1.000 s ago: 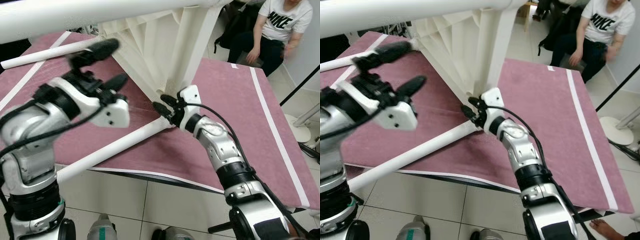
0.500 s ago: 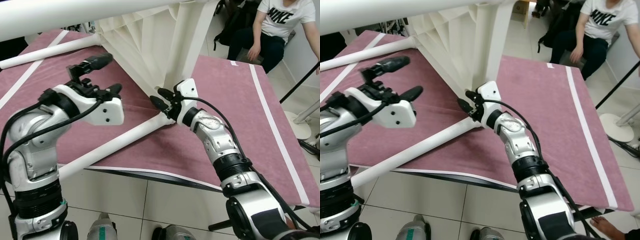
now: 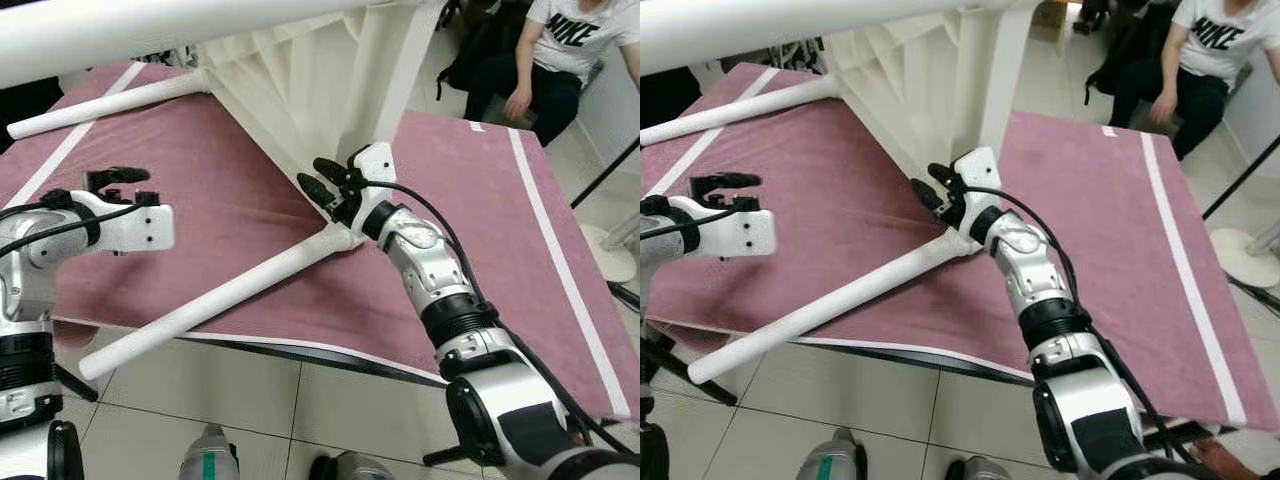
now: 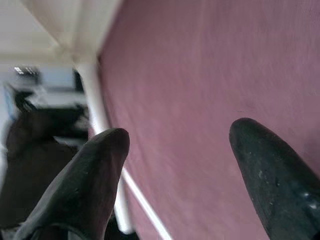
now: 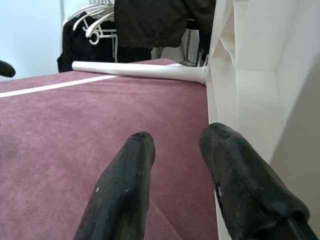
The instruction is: Building children table
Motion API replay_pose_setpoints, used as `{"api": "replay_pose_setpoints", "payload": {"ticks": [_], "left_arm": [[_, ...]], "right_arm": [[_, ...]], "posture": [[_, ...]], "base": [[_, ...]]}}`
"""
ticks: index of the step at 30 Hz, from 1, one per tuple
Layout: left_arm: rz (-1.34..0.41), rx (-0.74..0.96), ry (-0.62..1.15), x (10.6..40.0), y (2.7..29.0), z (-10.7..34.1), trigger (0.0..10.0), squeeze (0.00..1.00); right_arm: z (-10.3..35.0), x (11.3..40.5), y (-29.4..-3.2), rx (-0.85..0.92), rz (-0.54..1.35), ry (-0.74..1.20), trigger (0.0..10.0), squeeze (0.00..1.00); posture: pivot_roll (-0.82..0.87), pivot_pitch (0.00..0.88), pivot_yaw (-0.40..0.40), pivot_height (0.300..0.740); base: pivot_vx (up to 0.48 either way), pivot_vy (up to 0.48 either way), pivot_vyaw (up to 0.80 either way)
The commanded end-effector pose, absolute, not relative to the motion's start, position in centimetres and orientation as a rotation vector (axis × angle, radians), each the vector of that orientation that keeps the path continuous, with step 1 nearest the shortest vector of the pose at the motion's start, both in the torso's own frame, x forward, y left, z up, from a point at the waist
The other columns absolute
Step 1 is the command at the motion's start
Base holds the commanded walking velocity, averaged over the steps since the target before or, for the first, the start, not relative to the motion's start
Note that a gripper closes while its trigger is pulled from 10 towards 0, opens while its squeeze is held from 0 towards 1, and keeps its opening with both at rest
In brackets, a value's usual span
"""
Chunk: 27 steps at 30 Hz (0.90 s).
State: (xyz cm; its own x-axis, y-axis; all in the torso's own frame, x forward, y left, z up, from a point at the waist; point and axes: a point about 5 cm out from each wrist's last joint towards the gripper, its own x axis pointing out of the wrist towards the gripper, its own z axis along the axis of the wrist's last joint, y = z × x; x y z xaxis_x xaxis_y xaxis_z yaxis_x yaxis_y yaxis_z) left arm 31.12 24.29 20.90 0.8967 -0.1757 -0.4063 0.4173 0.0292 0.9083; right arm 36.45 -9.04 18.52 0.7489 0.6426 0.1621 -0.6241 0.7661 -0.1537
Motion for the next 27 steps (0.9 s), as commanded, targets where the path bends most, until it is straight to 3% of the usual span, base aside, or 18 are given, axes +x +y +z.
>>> {"api": "replay_pose_setpoints", "payload": {"ticks": [1, 3, 5, 6, 8, 11, 13, 14, 17, 18, 19, 20, 22, 24, 25, 26, 27], "left_arm": [[0.144, 1.405, -0.241, 31.4, 25.4, 23.9, 10.0, 0.0], [0.214, 1.327, -0.19, 31.0, 26.4, 23.7, 10.0, 0.0], [0.374, 1.12, -0.083, 30.1, 28.5, 23.3, 10.0, 0.0], [0.374, 1.12, -0.083, 30.1, 28.5, 23.3, 10.0, 0.0], [0.492, 0.906, -0.031, 30.0, 30.5, 23.2, 10.0, 0.0], [0.575, 0.844, -0.058, 30.7, 31.8, 24.3, 10.0, 0.0], [0.594, 0.824, -0.074, 31.0, 32.0, 24.9, 10.0, 0.0], [0.567, 0.694, -0.082, 31.4, 31.8, 25.1, 10.0, 0.0], [0.536, 0.597, -0.084, 31.6, 31.6, 25.0, 10.0, 0.0], [0.413, 0.46, -0.098, 31.9, 30.3, 24.7, 10.0, 0.0], [0.413, 0.46, -0.098, 31.9, 30.3, 24.7, 10.0, 0.0], [0.276, 0.349, -0.112, 31.9, 28.7, 24.4, 10.0, 0.0], [0.276, 0.349, -0.112, 31.9, 28.7, 24.4, 10.0, 0.0], [-0.111, 0.063, -0.01, 30.5, 23.7, 22.3, 10.0, 0.0], [-0.111, 0.063, -0.01, 30.5, 23.7, 22.3, 10.0, 0.0], [-0.346, -0.076, 0.045, 28.9, 20.5, 21.2, 10.0, 0.0], [-0.346, -0.076, 0.045, 28.9, 20.5, 21.2, 10.0, 0.0]], "right_arm": [[18.8, 36.6, -9.6, -0.102, 0.672, -0.224, 10.0, 0.0], [18.7, 36.5, -9.7, -0.102, 0.668, -0.227, 10.0, 0.0], [18.6, 36.5, -10.0, -0.104, 0.661, -0.234, 10.0, 0.0], [18.6, 36.5, -10.0, -0.104, 0.661, -0.234, 10.0, 0.0], [18.6, 36.5, -10.0, -0.101, 0.659, -0.237, 10.0, 0.0], [18.8, 36.6, -9.5, -0.099, 0.674, -0.249, 10.0, 0.0], [19.1, 36.6, -9.2, -0.098, 0.683, -0.263, 10.0, 0.0], [19.6, 36.4, -8.9, -0.091, 0.696, -0.284, 10.0, 0.0], [20.0, 36.3, -8.7, -0.086, 0.703, -0.297, 10.0, 0.0], [20.4, 35.9, -8.5, -0.079, 0.722, -0.317, 10.0, 0.0], [20.4, 35.9, -8.5, -0.079, 0.722, -0.317, 10.0, 0.0], [20.6, 35.5, -8.5, -0.076, 0.74, -0.332, 10.0, 0.0], [20.6, 35.5, -8.5, -0.076, 0.74, -0.332, 10.0, 0.0], [20.6, 34.7, -8.6, -0.07, 0.754, -0.345, 10.0, 0.0], [20.6, 34.7, -8.6, -0.07, 0.754, -0.345, 10.0, 0.0], [20.4, 34.5, -8.7, -0.067, 0.752, -0.341, 10.0, 0.0], [20.4, 34.5, -8.7, -0.067, 0.752, -0.341, 10.0, 0.0]], "posture": [[0.21, 0.0, -0.032, 0.74], [0.2, 0.0, -0.026, 0.74], [0.2, 0.0, -0.028, 0.74], [0.2, 0.0, -0.028, 0.74], [0.22, 0.0, -0.043, 0.74], [0.22, 0.0, -0.04, 0.74], [0.21, 0.0, -0.037, 0.74], [0.21, 0.0, -0.031, 0.74], [0.21, 0.0, -0.031, 0.74], [0.2, 0.0, -0.024, 0.74], [0.2, 0.0, -0.024, 0.74], [0.19, 0.0, -0.019, 0.74], [0.19, 0.0, -0.019, 0.74], [0.18, 0.0, -0.008, 0.74], [0.18, 0.0, -0.008, 0.74], [0.18, 0.0, -0.008, 0.74], [0.18, 0.0, -0.008, 0.74]], "base": [[0.0, 0.0, 0.0], [0.0, 0.0, 0.0], [0.0, 0.0, 0.0], [0.0, 0.0, 0.0], [0.0, 0.0, 0.0], [0.0, 0.0, 0.0], [0.0, 0.0, 0.0], [0.0, 0.0, 0.0], [0.0, 0.0, 0.0], [0.0, 0.0, 0.0], [0.0, 0.0, 0.0], [0.0, 0.0, 0.0], [0.0, 0.0, 0.0], [0.0, 0.0, 0.0], [0.0, 0.0, 0.0], [0.0, 0.0, 0.0], [0.0, 0.0, 0.0]]}}
